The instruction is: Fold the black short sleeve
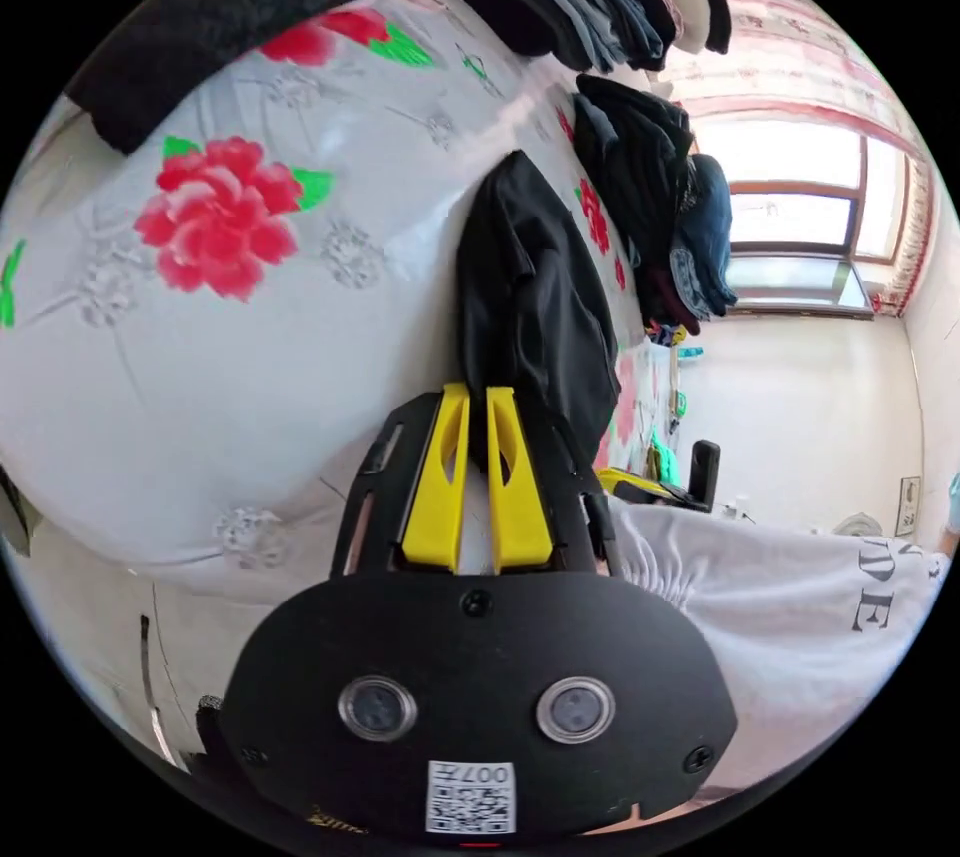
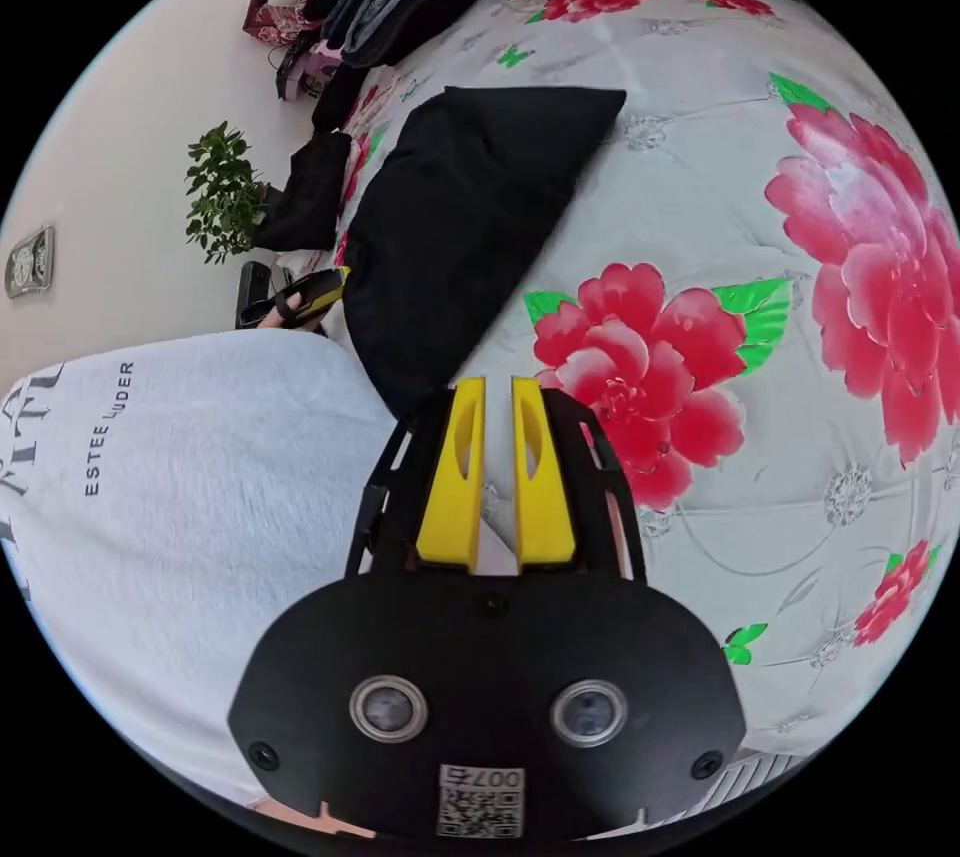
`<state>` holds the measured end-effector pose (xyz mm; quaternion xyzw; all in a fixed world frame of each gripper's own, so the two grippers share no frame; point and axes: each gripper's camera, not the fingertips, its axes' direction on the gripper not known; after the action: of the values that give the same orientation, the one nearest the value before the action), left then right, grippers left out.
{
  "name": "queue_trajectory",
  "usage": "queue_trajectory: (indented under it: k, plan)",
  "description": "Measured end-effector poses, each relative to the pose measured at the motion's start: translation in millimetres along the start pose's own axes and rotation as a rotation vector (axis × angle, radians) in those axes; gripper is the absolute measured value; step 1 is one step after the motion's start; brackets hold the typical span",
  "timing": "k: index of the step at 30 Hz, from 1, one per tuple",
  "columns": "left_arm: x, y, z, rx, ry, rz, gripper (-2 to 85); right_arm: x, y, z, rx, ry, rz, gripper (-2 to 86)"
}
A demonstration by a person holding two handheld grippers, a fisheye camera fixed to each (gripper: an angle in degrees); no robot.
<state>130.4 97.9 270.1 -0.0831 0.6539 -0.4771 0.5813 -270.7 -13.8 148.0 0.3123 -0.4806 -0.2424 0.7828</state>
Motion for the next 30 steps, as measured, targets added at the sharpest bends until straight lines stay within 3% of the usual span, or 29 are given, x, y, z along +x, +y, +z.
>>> queue_trajectory:
  k: [4,7,9,12,14,17,22,27,30]
  plan:
    - [4,-17,-42,0.092,-0.198,-0.012,2.1,-28,-12,-17,0.060,0.141,-0.056,2.9]
    - [3,-12,-77,0.154,-0.305,-0.093,5.0,-53,-14,-14,0.049,0.375,-0.099,2.5]
    - [12,12,-106,0.243,-0.423,-0.145,7.1,-73,-7,16,-0.079,0.650,-0.195,1.8]
    - [43,47,-119,0.291,-0.473,-0.077,8.1,-101,19,57,-0.135,0.853,-0.414,0.8]
    - [69,59,-109,0.249,-0.472,0.013,8.3,-109,29,69,-0.075,0.930,-0.396,0.7]
    - [125,71,-75,0.177,-0.471,0.208,8.7,-110,39,64,0.055,0.880,-0.271,1.6]
    - [222,82,16,0.024,-0.372,0.552,8.8,-85,75,12,0.221,0.553,0.039,5.9]
    - [300,109,132,-0.278,-0.338,0.781,7.6,-59,184,-51,0.439,0.639,0.298,5.8]
    - [332,136,170,-0.349,-0.390,0.858,6.6,-34,245,-89,0.552,0.672,0.445,5.6]
